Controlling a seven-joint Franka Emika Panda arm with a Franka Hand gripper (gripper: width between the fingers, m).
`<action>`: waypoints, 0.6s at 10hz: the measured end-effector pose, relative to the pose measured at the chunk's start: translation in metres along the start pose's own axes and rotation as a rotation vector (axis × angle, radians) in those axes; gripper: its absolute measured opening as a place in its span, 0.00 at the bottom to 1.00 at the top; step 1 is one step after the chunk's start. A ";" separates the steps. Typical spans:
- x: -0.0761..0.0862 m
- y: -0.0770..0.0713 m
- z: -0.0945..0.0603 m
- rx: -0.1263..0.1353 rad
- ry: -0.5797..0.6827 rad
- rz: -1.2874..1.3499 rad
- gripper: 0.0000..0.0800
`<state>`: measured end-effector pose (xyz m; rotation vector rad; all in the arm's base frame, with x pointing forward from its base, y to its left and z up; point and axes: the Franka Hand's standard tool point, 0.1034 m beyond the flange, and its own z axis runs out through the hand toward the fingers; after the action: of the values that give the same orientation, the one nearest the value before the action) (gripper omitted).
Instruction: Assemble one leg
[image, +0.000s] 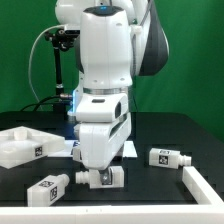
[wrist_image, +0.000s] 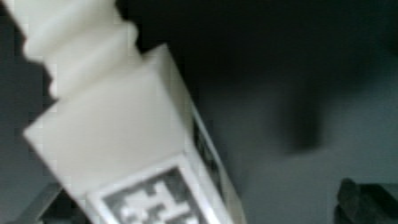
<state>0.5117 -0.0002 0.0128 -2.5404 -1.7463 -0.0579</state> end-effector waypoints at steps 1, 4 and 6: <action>0.001 0.000 0.000 -0.001 0.000 0.001 0.78; 0.000 0.000 0.000 0.000 0.000 0.002 0.60; -0.019 0.010 -0.017 -0.011 -0.010 -0.012 0.36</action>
Offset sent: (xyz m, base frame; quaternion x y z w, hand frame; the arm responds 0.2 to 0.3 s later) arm 0.0000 0.0000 0.0000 0.0000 0.0000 0.0000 1.0000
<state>0.5143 -0.0232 0.0278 -2.5427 -1.7695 -0.0552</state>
